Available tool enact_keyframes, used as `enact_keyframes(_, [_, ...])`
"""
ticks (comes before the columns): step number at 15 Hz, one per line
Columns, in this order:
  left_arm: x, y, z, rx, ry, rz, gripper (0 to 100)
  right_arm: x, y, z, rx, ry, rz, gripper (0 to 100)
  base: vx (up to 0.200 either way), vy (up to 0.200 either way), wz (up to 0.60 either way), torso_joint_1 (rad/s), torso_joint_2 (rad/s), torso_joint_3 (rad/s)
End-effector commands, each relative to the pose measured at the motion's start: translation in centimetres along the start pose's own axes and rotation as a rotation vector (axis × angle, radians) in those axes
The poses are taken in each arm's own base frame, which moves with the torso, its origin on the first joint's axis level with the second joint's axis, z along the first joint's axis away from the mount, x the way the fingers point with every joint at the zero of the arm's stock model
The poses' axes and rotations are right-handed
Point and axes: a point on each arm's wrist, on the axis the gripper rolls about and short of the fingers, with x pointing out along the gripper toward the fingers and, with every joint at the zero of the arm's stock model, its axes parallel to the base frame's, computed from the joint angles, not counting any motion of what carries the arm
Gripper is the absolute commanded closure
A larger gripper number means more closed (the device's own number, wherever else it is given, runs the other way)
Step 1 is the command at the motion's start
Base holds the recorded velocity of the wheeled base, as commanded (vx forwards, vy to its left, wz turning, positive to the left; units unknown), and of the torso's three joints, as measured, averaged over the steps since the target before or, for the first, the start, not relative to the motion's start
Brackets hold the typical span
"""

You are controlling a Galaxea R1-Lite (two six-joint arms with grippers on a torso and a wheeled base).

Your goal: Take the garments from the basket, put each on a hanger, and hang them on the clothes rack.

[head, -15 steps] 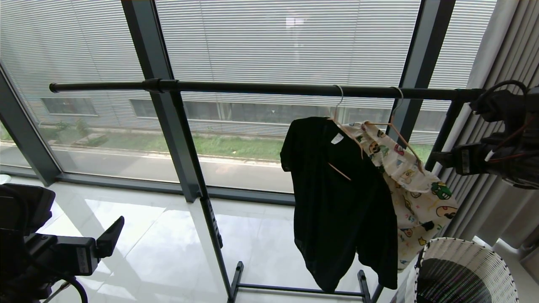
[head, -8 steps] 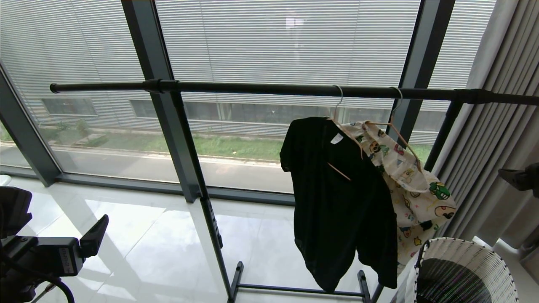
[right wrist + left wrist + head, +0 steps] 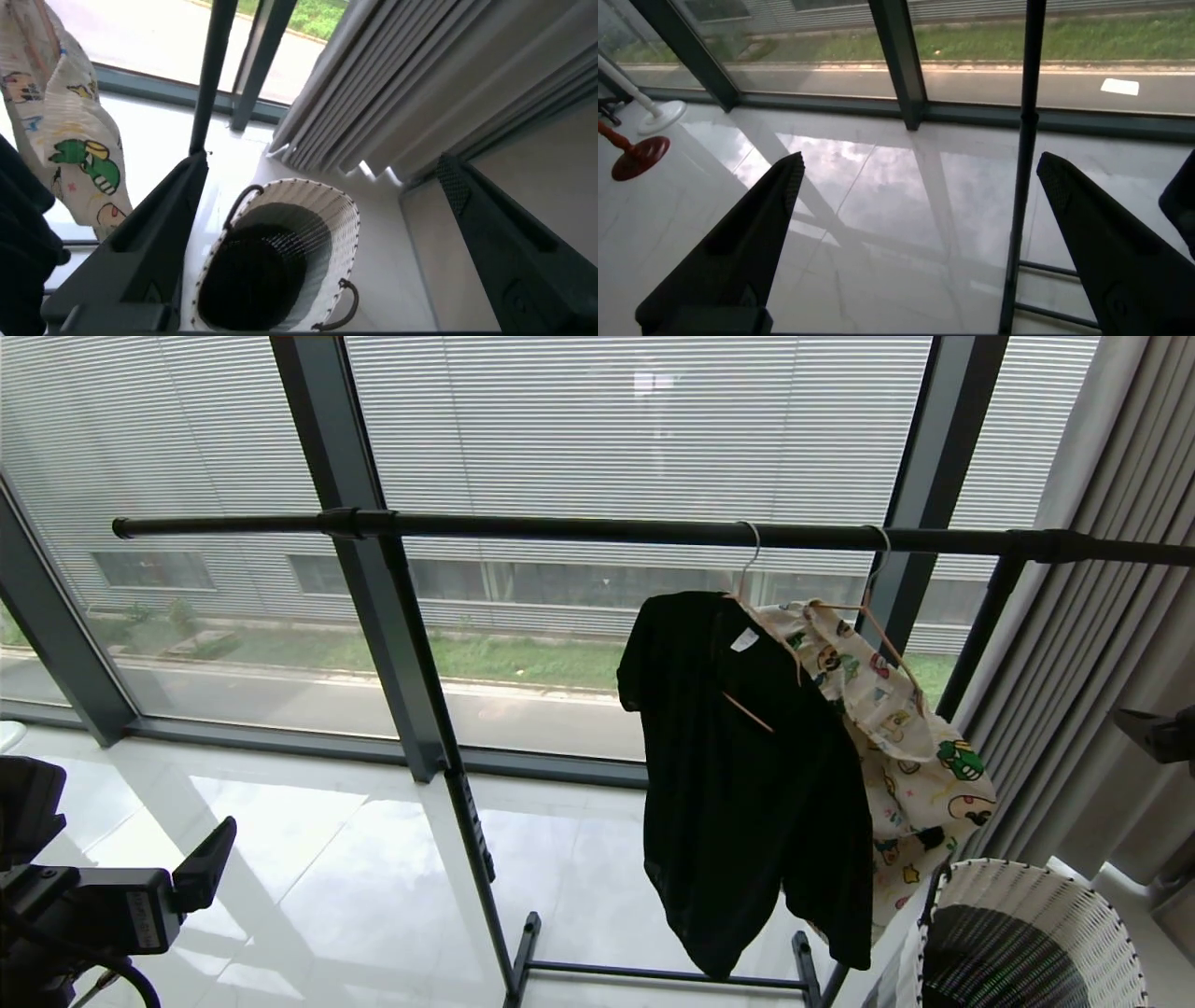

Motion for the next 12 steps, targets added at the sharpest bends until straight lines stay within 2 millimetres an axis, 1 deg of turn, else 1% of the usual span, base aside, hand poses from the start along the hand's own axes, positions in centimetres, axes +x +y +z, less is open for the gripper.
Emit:
enact_keyframes(1, [0.05, 0.15, 0.04, -0.004, 0.0, 0.013, 0, 0.21, 0.1, -0.09, -0.008, 0.006, 0.002, 0, -0.2, 0.0, 0.0, 0.027, 0.0, 0.002])
enact_keyframes(11, [0.07, 0.39, -0.03, -0.008, 0.005, 0.032, 0, 0.17, -0.01, 0.32, 0.0, -0.036, -0.008, 0, -0.2, 0.0, 0.0, -0.001, 0.0, 0.005])
enact_keyframes(12, [0.08, 0.4, 0.01, -0.008, 0.003, 0.032, 0, 0.17, -0.01, 0.32, 0.0, -0.036, -0.008, 0, 0.0, 0.0, 0.0, 0.0, 0.0, 0.0])
